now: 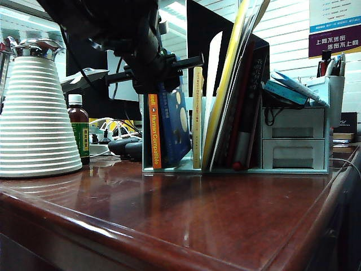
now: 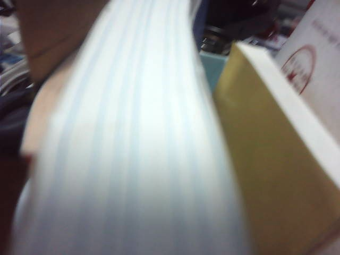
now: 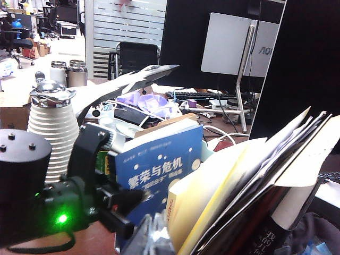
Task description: Pick up the blue book and put it on the bookshelf.
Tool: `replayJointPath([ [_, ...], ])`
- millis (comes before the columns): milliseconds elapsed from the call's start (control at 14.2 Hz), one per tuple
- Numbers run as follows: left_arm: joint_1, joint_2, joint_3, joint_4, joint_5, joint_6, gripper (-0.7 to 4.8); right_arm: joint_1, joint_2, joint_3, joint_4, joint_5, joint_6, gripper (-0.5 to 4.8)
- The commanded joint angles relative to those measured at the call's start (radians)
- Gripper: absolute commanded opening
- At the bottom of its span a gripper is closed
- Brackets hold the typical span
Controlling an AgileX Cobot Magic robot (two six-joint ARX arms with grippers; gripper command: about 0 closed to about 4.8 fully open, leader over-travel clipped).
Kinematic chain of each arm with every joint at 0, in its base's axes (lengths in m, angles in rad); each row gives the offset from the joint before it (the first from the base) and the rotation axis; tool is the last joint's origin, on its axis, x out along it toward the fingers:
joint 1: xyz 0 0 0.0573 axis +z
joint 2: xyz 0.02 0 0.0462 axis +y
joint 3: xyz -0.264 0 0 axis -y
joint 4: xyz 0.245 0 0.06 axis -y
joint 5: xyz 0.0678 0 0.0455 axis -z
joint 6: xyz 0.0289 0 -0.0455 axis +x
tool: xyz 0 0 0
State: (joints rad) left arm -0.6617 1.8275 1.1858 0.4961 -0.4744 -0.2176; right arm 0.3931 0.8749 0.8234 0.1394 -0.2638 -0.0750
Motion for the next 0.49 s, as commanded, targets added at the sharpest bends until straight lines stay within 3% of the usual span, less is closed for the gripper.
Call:
replayJointPath([
  [70,0.005,0.014,0.053,0.097,0.016,0.002,-0.05,0.0,-0.003,0.004,0.014,-0.005,0.005,-0.01],
  [492,0.007,0.106,0.156,0.091,0.027,0.05,-0.04,0.002,-0.003,0.004,0.014,-0.009,0.005,-0.01],
])
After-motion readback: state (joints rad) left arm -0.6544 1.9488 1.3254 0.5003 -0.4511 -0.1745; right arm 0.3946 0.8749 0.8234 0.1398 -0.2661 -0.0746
